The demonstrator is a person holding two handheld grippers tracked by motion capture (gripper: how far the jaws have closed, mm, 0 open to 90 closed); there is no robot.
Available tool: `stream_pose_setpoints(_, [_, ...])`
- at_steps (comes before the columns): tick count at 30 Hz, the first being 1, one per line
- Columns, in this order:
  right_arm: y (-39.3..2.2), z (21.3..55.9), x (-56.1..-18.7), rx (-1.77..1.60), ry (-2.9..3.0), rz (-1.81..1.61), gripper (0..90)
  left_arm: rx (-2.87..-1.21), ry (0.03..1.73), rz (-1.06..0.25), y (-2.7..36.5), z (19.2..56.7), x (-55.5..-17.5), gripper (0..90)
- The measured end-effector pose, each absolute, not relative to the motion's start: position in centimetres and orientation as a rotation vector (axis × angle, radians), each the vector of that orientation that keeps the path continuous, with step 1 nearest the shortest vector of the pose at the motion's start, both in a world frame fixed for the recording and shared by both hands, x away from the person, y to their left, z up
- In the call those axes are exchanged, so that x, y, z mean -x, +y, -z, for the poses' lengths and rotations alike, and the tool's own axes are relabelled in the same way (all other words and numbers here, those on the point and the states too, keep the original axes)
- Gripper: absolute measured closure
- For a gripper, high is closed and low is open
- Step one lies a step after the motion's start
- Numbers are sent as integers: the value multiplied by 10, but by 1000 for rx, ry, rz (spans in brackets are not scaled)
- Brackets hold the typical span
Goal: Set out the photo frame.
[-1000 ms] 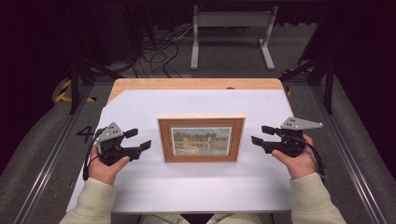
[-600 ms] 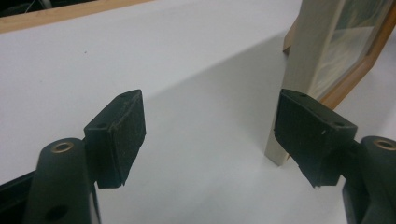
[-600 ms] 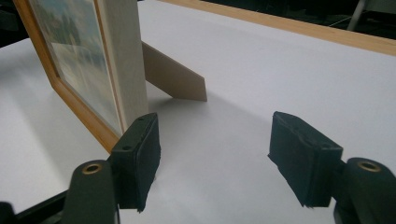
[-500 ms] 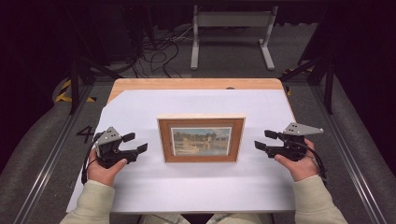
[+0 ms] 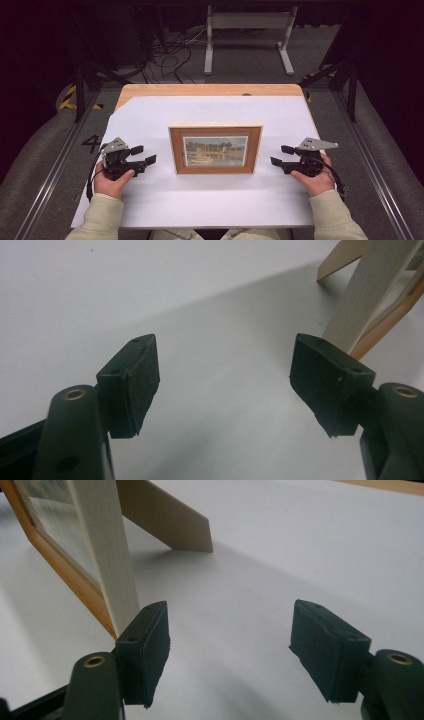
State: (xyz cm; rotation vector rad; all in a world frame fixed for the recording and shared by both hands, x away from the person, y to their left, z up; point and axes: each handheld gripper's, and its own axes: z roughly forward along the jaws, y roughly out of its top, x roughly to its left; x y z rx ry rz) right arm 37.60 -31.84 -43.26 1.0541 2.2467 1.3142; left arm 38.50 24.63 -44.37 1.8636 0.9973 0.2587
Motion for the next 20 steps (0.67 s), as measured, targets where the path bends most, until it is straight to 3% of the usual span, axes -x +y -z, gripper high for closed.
stream_pose_setpoints(20, [-312,440,-379,-1024,2305,-1247,331,-1867,1041,-248,249,448,-387,273])
